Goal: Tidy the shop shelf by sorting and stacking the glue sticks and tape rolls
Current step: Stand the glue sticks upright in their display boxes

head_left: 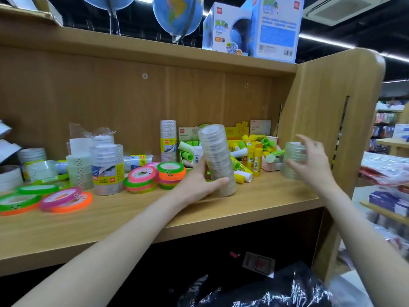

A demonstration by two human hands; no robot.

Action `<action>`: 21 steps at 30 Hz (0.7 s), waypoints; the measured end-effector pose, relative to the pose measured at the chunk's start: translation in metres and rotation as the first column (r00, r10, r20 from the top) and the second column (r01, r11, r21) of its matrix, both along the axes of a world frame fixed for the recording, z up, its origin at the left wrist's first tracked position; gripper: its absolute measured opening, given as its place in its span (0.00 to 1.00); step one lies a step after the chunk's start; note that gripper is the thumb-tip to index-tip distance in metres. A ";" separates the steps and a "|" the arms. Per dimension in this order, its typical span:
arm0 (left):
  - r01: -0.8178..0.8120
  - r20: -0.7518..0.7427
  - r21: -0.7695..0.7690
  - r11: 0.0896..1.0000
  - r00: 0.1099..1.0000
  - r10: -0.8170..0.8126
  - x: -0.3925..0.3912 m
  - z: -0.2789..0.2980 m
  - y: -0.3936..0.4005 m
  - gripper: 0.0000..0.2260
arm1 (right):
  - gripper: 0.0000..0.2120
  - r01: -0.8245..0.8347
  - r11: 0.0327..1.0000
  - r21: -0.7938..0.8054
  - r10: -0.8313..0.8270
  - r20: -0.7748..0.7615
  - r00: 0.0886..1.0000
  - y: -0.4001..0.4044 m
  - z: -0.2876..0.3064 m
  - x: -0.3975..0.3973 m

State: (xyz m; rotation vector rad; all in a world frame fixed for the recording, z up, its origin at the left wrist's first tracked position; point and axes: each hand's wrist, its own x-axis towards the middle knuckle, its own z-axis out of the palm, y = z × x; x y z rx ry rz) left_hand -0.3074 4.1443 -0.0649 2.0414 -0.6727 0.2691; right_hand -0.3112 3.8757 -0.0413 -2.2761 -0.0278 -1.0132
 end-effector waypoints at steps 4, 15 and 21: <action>0.035 0.029 -0.017 0.999 0.999 -0.034 0.001 -0.002 -0.007 0.30 | 0.33 0.272 0.958 -0.089 -0.283 -0.146 0.948 -0.019 -0.003 0.036; 0.015 0.048 -0.035 0.999 0.999 -0.014 -0.002 -0.001 -0.001 0.24 | 0.23 0.151 0.988 -0.014 -0.151 0.009 0.989 0.021 -0.002 0.007; -0.045 0.121 -0.161 0.986 0.991 0.064 -0.035 0.000 0.016 0.26 | 0.25 -0.252 0.959 0.127 0.258 -0.032 0.966 0.079 -0.003 -0.042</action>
